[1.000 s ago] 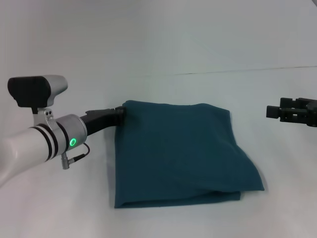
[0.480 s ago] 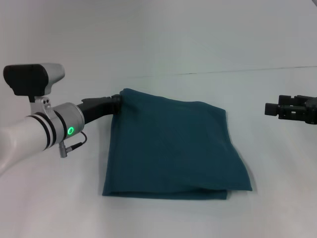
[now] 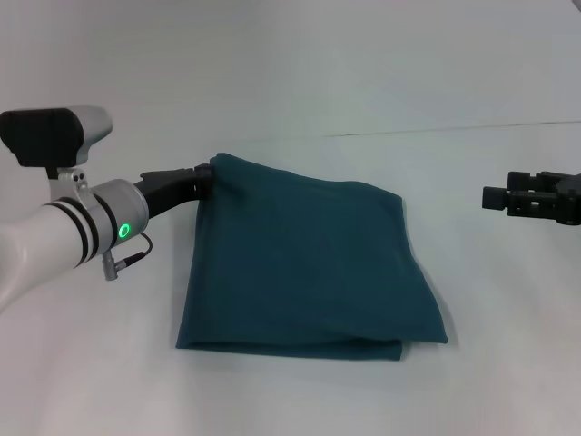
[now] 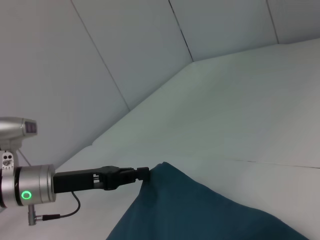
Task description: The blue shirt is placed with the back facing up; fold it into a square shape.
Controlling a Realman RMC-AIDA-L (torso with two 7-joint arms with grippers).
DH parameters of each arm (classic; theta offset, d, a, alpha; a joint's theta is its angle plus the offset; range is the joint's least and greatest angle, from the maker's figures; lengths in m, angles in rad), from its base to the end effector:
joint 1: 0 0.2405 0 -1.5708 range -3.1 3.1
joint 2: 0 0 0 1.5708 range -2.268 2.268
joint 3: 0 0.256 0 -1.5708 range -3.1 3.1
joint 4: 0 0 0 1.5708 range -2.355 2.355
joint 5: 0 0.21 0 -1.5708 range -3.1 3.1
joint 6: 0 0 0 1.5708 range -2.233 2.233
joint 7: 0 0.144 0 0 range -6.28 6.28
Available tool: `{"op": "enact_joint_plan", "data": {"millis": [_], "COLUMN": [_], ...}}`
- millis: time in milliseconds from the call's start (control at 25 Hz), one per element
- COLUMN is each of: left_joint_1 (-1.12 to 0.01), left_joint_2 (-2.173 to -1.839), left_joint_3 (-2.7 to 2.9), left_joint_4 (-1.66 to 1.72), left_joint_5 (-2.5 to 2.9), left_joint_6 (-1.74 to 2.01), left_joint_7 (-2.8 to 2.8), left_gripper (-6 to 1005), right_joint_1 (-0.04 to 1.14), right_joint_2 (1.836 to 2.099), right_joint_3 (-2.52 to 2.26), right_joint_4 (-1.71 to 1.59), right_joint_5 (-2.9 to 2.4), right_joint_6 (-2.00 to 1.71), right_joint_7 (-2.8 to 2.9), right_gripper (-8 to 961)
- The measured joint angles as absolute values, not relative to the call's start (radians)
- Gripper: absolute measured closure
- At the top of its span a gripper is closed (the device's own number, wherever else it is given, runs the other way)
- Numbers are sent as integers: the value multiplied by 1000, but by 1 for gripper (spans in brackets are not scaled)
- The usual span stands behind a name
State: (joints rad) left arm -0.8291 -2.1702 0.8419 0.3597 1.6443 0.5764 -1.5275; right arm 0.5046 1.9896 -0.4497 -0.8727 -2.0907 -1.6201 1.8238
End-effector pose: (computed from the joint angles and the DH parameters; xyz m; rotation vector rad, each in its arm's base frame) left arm -0.2230 0.4432 -0.0669 -2.0793 -1.0624 -0.5594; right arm 0.2912 0.3436 0.1016 -2.3974 1.0389 0.6963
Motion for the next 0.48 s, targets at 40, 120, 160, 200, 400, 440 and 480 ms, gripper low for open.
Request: {"op": "enact_joint_plan", "data": {"millis": [40, 120, 160, 200, 400, 440, 480], "left_joint_1": [-827, -821, -818, -815, -803, -803, -803], "left_joint_2": [-2170, -2171, -2171, -2171, -2170, -2170, -2170], "left_joint_3": [841, 833, 829, 827, 818, 818, 818], "left_joint_4": [360, 361, 362, 364, 368, 368, 368], "left_joint_5": [1644, 1644, 1644, 1644, 1644, 1644, 1644], "left_joint_6": [576, 574, 574, 574, 580, 581, 582], "left_joint_7": [-1528, -1528, -1528, -1528, -1528, -1528, -1528], "left_gripper": [986, 986, 986, 986, 986, 986, 981], "right_joint_1": [505, 505, 505, 505, 505, 505, 505], "right_joint_2": [1989, 1988, 1988, 1988, 1988, 1989, 1989], "right_joint_3": [-450, -450, -450, -450, -451, -451, -451], "right_joint_4": [-873, -873, -873, -873, -873, -872, -872], "right_joint_5": [-2091, -2091, -2091, -2091, -2091, -2091, -2091], "right_joint_6": [-1620, -1620, -1620, -1620, -1620, -1620, -1621], "right_joint_7": [1824, 1824, 1824, 1824, 1824, 1824, 1824], "right_gripper": [53, 53, 53, 53, 54, 54, 54]}}
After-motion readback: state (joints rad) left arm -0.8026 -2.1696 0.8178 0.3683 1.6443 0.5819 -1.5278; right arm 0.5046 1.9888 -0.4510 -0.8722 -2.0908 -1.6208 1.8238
